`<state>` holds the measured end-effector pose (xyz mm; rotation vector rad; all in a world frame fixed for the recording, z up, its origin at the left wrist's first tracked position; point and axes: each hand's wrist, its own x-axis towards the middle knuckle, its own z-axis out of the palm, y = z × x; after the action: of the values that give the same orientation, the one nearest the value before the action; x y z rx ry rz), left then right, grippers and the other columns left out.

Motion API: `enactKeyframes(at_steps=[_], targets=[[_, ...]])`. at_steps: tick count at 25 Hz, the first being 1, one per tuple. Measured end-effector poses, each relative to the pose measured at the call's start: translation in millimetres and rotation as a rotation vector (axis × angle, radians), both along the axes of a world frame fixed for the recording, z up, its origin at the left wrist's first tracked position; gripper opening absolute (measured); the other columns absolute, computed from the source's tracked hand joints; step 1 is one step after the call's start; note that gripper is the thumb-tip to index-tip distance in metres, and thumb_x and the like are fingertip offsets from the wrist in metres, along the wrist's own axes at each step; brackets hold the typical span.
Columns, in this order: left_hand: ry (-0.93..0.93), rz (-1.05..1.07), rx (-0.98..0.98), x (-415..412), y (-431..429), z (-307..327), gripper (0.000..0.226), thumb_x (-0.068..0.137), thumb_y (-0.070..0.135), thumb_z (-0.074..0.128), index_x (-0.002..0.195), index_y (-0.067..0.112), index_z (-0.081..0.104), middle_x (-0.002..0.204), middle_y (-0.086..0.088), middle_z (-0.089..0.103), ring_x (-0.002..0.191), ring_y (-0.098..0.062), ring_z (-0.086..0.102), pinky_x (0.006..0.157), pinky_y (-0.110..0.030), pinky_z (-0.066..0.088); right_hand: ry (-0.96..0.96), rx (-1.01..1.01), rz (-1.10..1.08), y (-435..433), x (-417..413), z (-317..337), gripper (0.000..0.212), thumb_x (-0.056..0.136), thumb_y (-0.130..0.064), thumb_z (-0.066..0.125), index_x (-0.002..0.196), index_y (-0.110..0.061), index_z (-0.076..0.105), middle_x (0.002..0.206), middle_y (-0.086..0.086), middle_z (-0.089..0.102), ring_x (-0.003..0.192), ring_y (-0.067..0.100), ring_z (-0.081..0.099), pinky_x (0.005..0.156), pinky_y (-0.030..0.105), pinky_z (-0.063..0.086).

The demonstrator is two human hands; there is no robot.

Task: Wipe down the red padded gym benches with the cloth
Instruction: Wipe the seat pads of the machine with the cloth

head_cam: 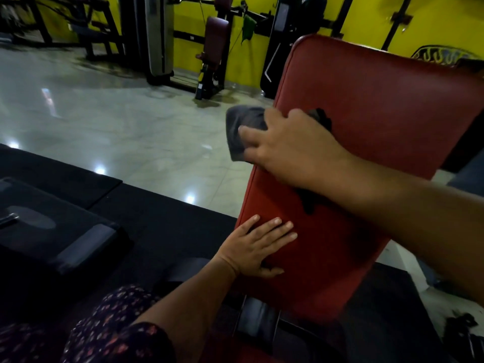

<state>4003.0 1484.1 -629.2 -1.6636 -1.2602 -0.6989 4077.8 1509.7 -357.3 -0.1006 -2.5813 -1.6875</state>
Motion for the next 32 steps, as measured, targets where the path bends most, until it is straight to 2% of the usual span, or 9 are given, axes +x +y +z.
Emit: enactKeyframes(at_steps=[3, 7, 9, 13, 15, 18, 23, 27, 32], targets=[[0.0, -0.01, 0.015, 0, 2, 0, 0.079, 0.084, 0.07, 0.047, 0.148, 0.025, 0.037, 0.152, 0.004, 0.037, 0.15, -0.013, 0.017, 0.121, -0.04, 0.011, 0.124, -0.092, -0.061, -1, -2, 7, 0.036, 0.098, -0.021, 0.035, 0.13, -0.024, 0.051, 0.142, 0.005, 0.042, 0.108, 0.039, 0.049, 0.065, 0.039, 0.034], [0.002, -0.019, 0.032, 0, 3, 0, 0.081, 0.088, 0.066, 0.042, 0.154, 0.021, 0.028, 0.149, 0.001, 0.039, 0.15, -0.015, 0.015, 0.122, -0.041, 0.011, -0.224, -0.135, -0.031, -20, -12, -40, 0.031, 0.101, -0.022, 0.04, 0.13, -0.021, 0.052, 0.137, 0.003, 0.045, 0.113, 0.035, 0.047, 0.067, 0.041, 0.033], [0.003, -0.046, 0.05, 1, 3, -2, 0.077, 0.089, 0.065, 0.042, 0.15, 0.02, 0.034, 0.143, 0.0, 0.044, 0.149, -0.016, 0.02, 0.121, -0.04, 0.014, -0.171, -0.254, -0.059, -18, -10, -46, 0.03, 0.101, -0.022, 0.038, 0.127, -0.025, 0.055, 0.134, 0.003, 0.046, 0.112, 0.033, 0.047, 0.068, 0.04, 0.03], [-0.022, -0.095, -0.004, -1, 4, 1, 0.067, 0.081, 0.065, 0.053, 0.13, 0.019, 0.053, 0.125, 0.001, 0.051, 0.113, -0.019, 0.052, 0.103, -0.037, 0.034, -0.153, -0.078, 0.04, -19, 4, -79, 0.049, 0.097, -0.015, 0.021, 0.14, -0.016, 0.045, 0.146, 0.007, 0.039, 0.112, 0.04, 0.048, 0.071, 0.043, 0.043], [-0.029, -0.084, -0.023, 1, 3, 2, 0.07, 0.081, 0.065, 0.052, 0.135, 0.02, 0.049, 0.129, 0.002, 0.049, 0.114, -0.018, 0.051, 0.097, -0.038, 0.039, -0.28, -0.114, 0.013, -15, 2, -78, 0.038, 0.1, -0.029, 0.04, 0.136, -0.021, 0.05, 0.144, 0.003, 0.04, 0.115, 0.038, 0.047, 0.074, 0.045, 0.043], [0.014, -0.021, -0.037, -2, -1, 2, 0.081, 0.085, 0.063, 0.047, 0.154, 0.023, 0.029, 0.15, 0.003, 0.038, 0.144, -0.016, 0.03, 0.115, -0.041, 0.023, -0.04, -0.089, 0.019, -3, -4, -38, 0.027, 0.089, -0.039, 0.059, 0.114, -0.035, 0.066, 0.134, -0.003, 0.054, 0.101, 0.034, 0.056, 0.065, 0.04, 0.04], [-0.009, 0.036, -0.099, 3, -9, 6, 0.071, 0.091, 0.059, 0.042, 0.153, 0.027, 0.029, 0.16, 0.006, 0.026, 0.15, -0.012, 0.016, 0.122, -0.039, 0.012, 0.387, -0.008, 0.009, 16, 5, 35, 0.041, 0.094, -0.027, 0.036, 0.124, -0.039, 0.06, 0.145, 0.003, 0.046, 0.095, 0.04, 0.056, 0.068, 0.041, 0.043], [-0.407, -0.016, 0.134, -7, -5, 67, 0.063, 0.101, 0.048, 0.031, 0.157, 0.027, 0.011, 0.165, 0.006, 0.004, 0.152, -0.015, 0.009, 0.123, -0.042, 0.005, 0.584, 0.006, 0.049, 26, 9, 18, 0.041, 0.098, -0.021, 0.043, 0.135, -0.036, 0.052, 0.15, 0.017, 0.04, 0.093, 0.044, 0.056, 0.067, 0.045, 0.045], [-0.531, -0.142, 0.324, -62, 2, 235, 0.053, 0.103, 0.036, 0.027, 0.149, 0.009, 0.032, 0.154, -0.017, 0.036, 0.147, -0.029, 0.022, 0.122, -0.045, 0.012, 0.515, 0.079, 0.087, 17, 15, -48, 0.042, 0.098, -0.02, 0.041, 0.14, -0.021, 0.049, 0.147, 0.021, 0.042, 0.095, 0.04, 0.054, 0.067, 0.043, 0.046]])
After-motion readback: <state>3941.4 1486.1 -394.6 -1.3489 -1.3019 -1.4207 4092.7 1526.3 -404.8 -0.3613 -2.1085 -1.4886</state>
